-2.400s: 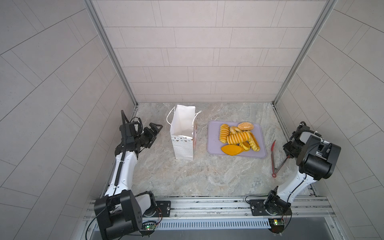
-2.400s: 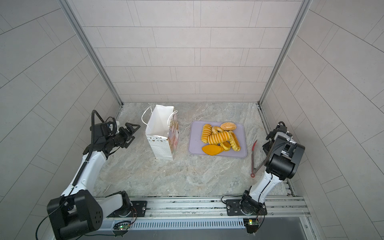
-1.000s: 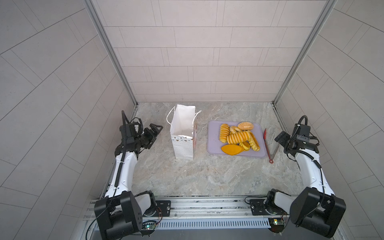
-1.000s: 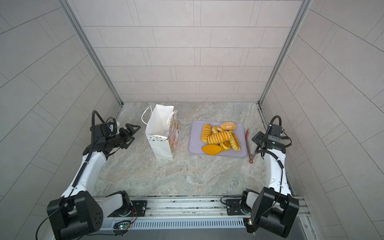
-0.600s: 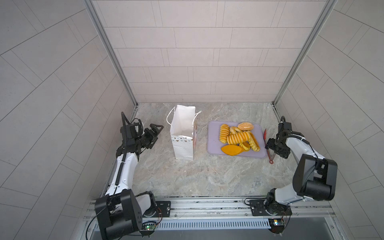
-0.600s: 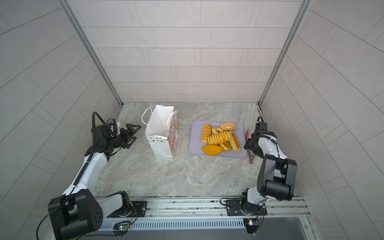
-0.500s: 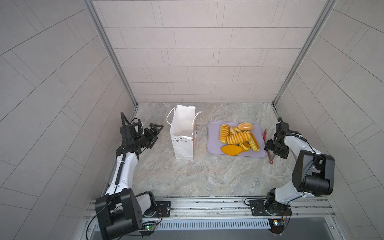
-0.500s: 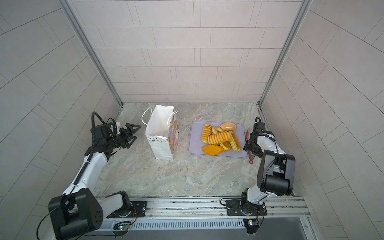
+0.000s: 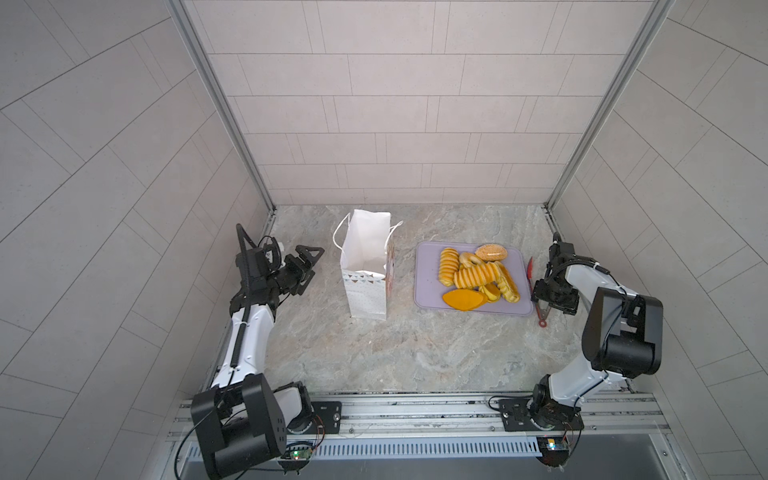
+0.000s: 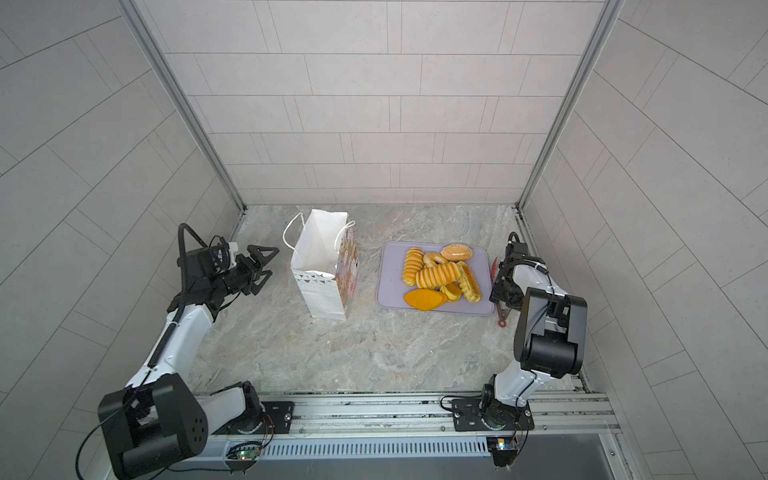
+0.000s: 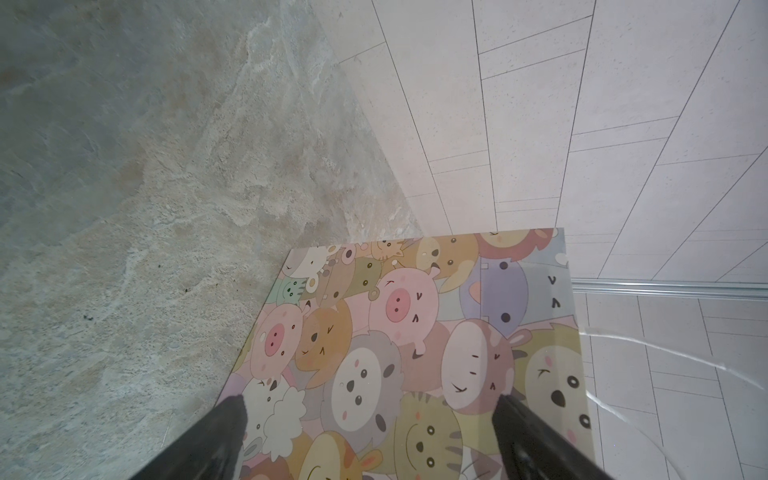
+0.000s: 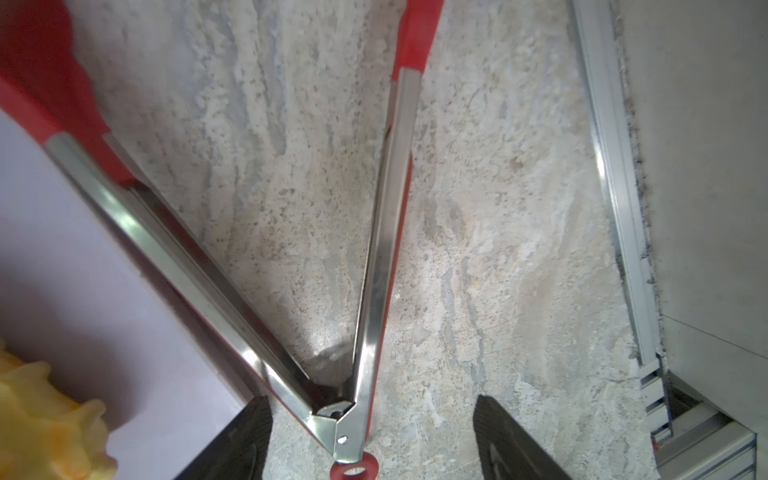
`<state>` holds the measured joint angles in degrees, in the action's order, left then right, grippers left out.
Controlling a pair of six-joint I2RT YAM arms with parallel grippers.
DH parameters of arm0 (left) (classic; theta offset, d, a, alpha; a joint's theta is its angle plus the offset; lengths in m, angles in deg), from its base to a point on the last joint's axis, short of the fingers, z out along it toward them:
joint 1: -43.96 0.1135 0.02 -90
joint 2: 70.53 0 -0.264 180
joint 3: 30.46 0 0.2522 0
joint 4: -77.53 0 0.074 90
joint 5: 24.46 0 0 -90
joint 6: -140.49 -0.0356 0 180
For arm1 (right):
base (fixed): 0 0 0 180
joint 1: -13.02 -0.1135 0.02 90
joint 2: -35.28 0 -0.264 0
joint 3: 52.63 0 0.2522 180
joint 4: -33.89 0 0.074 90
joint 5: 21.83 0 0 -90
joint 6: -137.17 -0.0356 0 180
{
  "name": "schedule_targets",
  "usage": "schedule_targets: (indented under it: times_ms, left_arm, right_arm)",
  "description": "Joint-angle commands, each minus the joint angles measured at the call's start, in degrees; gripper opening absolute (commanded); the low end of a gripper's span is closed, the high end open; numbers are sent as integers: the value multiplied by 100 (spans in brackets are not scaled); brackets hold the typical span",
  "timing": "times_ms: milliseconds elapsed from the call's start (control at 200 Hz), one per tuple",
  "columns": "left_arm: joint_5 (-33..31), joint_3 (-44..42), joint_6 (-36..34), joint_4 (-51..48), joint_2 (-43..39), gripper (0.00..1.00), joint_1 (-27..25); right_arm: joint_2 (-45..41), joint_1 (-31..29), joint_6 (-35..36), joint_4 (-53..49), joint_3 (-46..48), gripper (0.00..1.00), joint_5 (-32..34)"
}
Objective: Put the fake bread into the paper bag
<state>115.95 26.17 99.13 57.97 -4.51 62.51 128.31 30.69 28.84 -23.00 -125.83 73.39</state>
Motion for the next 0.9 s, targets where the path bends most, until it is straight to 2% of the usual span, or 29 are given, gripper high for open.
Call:
schedule_targets:
  times_ms: [0, 891]
  left_arm:
    - [108, -60, 7, 130, 9, 100, 60]
    - [58, -30, -133, -77, 60, 100, 88]
  right_arm:
    - [8, -16, 95, -87, -110, 78, 6]
    - [947, -19, 79, 218, -521, 76, -170]
